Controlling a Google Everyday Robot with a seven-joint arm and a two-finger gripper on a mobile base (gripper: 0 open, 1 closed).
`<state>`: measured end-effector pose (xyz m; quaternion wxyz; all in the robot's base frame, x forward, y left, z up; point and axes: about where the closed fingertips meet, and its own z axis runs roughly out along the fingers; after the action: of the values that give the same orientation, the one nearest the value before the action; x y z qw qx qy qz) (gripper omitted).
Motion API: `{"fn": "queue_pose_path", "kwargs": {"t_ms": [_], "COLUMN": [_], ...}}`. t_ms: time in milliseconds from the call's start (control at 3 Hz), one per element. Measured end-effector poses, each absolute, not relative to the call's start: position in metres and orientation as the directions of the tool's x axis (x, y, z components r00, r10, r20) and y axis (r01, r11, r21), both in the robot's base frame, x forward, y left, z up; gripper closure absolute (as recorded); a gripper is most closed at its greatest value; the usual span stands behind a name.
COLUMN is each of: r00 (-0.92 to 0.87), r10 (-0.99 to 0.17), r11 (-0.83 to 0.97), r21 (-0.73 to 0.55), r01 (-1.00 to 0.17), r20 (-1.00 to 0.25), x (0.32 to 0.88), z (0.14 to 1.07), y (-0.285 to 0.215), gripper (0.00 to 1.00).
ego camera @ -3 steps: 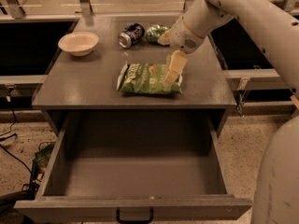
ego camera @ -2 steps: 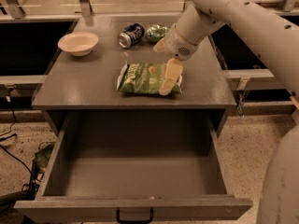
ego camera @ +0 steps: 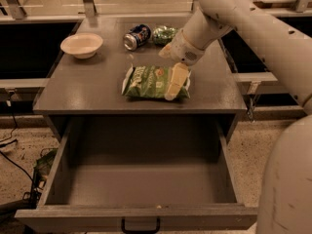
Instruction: Place green jalapeno chip bag into top drawer
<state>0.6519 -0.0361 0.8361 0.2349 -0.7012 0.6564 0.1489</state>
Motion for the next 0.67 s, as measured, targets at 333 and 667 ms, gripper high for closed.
{"fn": "queue_pose_path", "kwargs": {"t_ms": [333, 667], "r00": [0.078, 0.076], "r10": [-0.838, -0.837], "r11": [-0.034, -0.035], "r21": [-0.091, -0.085], "r01": [-0.995, -0.996], "r20": [-0.540, -0.542], "x": [0.6592, 0.6604], "z": [0.8175, 0.8146], "y": [-0.0342, -0.0336], "gripper": [0.00, 0.16]}}
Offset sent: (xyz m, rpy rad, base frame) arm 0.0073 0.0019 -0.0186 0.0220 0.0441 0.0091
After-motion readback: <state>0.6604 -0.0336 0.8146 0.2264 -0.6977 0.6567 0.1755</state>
